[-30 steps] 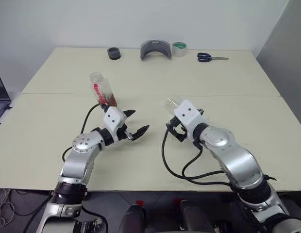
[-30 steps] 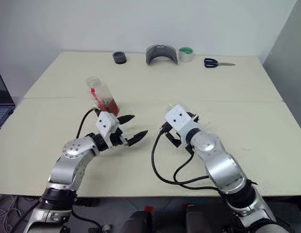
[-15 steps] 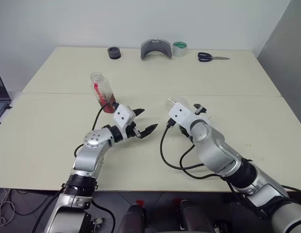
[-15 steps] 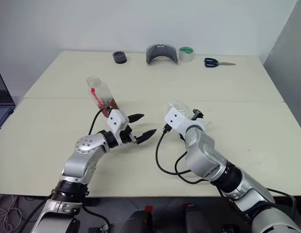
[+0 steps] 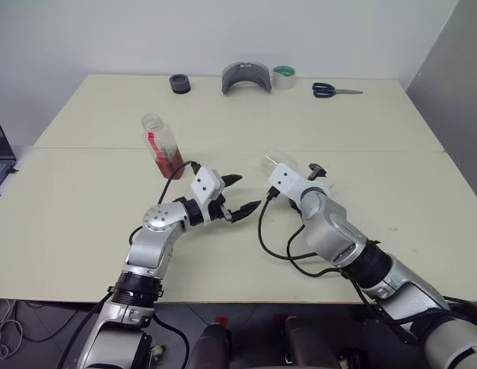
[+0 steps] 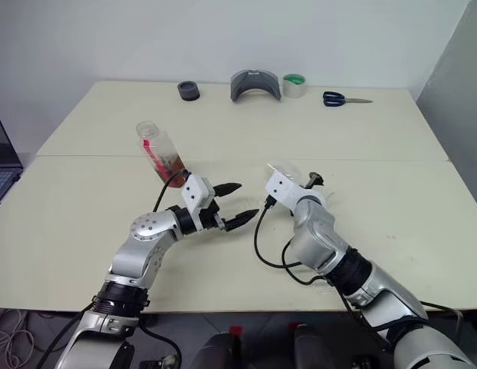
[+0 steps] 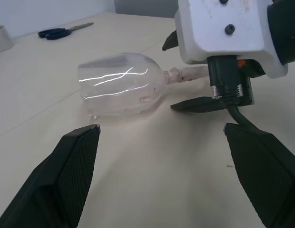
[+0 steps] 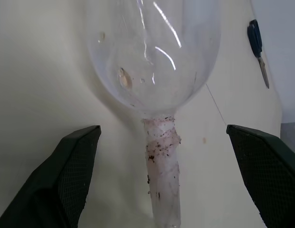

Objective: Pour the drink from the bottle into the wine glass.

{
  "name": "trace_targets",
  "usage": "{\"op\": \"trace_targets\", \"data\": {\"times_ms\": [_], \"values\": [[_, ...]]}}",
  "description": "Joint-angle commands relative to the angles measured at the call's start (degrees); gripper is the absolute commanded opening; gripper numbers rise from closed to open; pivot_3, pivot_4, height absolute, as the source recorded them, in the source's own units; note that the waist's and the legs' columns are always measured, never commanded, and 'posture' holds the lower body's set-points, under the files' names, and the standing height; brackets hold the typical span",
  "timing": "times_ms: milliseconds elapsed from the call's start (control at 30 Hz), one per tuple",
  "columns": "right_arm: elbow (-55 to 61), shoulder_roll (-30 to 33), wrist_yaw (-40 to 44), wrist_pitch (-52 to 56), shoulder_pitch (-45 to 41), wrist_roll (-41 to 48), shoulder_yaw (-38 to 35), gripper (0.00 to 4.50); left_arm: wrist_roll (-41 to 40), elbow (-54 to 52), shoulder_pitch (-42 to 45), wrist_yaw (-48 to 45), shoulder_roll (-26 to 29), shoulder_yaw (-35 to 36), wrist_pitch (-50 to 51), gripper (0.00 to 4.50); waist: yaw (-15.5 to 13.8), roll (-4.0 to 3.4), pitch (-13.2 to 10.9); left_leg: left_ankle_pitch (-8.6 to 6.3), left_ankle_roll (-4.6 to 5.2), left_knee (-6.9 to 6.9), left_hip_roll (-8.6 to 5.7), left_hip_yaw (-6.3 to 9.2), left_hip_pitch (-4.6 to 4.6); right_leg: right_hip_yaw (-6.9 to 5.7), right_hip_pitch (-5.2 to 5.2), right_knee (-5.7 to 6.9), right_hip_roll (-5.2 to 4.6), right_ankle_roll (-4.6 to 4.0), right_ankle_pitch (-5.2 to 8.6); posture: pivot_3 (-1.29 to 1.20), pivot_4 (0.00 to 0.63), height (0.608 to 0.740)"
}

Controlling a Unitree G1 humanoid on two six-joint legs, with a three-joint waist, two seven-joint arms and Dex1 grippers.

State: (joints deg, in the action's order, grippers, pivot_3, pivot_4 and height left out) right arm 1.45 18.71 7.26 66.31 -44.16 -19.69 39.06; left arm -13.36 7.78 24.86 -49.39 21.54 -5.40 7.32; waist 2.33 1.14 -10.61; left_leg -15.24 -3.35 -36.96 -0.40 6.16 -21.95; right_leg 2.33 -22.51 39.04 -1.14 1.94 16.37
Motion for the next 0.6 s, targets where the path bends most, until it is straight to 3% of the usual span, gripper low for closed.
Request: {"op": "trace_targets", "data": {"times_ms": [33,367,500,600], "values": [[-1.27,-0.90,0.36,-1.82,-1.83,-1.24,-2.65,3.62,-0.08,-0.05,-0.49,-0.61,-0.06,0.02,-1.83,4.50,0.01,0.00,0.00,0.00,0.00,0.00,0.00,0.00,0.00,0.00,0.00,0.00,0.00,0.00,0.00,0.00,0.150,0.740],[-4.08,-0.89,2.84,-3.92,-3.66,-1.83,-5.96,0.20,0.14,2.33,-0.50,-0.80,-0.66,0.13,-3.95,4.50,0.03,0.00,0.00,0.00,0.00,0.00,-0.01,0.00,-0.02,0.00,-0.02,0.00,-0.01,0.00,0.00,0.00,0.150,0.740],[-2.23,-1.60,3.91,-3.55,-4.62,-0.69,-9.87,0.19,0.08,2.16,-0.88,-0.54,-0.97,0.16,-4.04,4.50,0.05,0.00,0.00,0.00,0.00,0.01,0.00,-0.03,-0.07,0.02,-0.10,0.01,0.00,0.00,0.00,0.00,0.150,0.740],[-1.74,-4.62,3.62,-4.47,-4.64,2.77,-17.52,0.19,-0.86,1.71,-1.05,-1.11,-0.68,0.70,-2.94,4.50,0.08,0.00,0.00,0.00,0.00,0.01,0.00,-0.03,-0.08,0.03,-0.11,0.02,0.00,0.00,0.00,0.00,0.150,0.740]]}}
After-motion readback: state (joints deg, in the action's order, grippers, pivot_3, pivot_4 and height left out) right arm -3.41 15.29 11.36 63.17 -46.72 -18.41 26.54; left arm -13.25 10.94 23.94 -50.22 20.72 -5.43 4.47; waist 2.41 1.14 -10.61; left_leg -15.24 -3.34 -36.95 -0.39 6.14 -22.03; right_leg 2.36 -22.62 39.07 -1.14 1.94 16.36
